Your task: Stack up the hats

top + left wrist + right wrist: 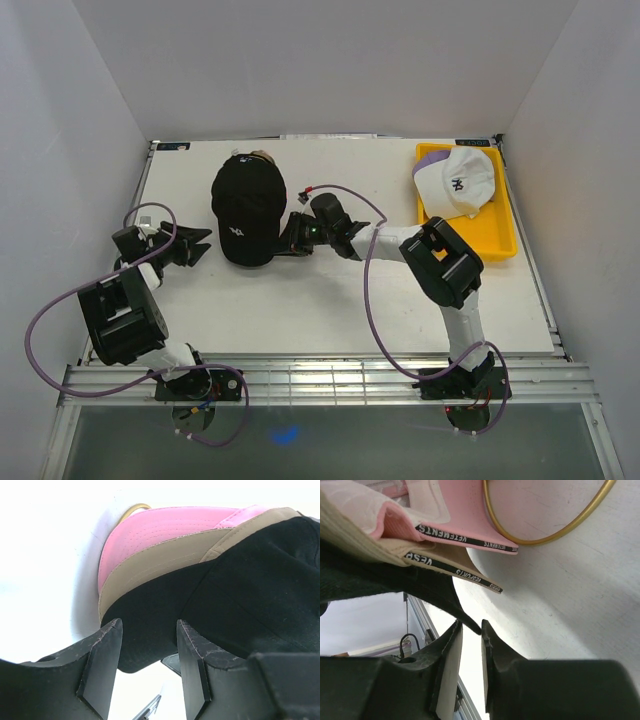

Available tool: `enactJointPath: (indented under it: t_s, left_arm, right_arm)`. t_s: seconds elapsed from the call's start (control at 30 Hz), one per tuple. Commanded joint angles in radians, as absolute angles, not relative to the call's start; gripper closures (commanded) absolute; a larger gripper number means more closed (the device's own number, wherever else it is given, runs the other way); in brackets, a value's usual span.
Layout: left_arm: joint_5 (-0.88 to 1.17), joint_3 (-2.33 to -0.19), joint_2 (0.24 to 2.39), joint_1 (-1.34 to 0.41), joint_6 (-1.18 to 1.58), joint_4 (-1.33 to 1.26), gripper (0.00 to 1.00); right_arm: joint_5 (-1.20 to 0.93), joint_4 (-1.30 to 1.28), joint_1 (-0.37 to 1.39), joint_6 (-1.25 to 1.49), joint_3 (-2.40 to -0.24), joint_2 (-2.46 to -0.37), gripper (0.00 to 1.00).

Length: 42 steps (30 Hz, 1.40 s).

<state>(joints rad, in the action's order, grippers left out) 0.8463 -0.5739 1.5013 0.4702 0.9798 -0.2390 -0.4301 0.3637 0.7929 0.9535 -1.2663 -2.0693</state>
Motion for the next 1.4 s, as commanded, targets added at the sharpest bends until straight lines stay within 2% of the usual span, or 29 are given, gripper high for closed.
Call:
enactJointPath:
  t_s: [0.0,0.23,0.43,0.67,0.9,1.1,1.27,1.37]
  left_arm:
    - [0.833,-0.58,1.46,0.477,0.951,-0.221,0.43]
    - [0.831,-0.568,1.448,0.477,0.948,-0.221,0.43]
    - [0.833,-0.568,1.417,0.477,0.94,-0.204,0.43]
    - [0.756,-0.663,1.353,0.477,0.838,-0.007,0.42]
    - [0.718,-0.707,1.252,0.476,0.802,0.061,0.43]
    - [0.729,-0.756,1.187,0.44,0.79,0.071,0.43]
    - [0.652,-0.879,1.132,0.335,0.758,0.11,0.43]
    - [0.534,-0.952,1.108,0.191,0.717,0.149,0.41]
  right_arm:
    - [-0.394,0.258,0.784,0.914,-1.295,-2.095,0.73]
    - [-0.4,0.235,0.785,0.89,-1.321,-2.109,0.58]
    - [-0.396,0.195,0.785,0.853,-1.341,-2.086,0.5]
    - [-0.377,0.1,0.778,0.804,-1.316,-2.002,0.47]
    - [-0.385,0.002,0.729,0.736,-1.181,-1.778,0.47]
    - [-0.397,-0.242,0.563,0.635,-1.155,-1.519,0.47]
    - [-0.449,-0.46,0.264,0.551,-1.255,-1.42,0.46]
    - [-0.492,-0.509,0.103,0.545,-1.314,-1.431,0.43]
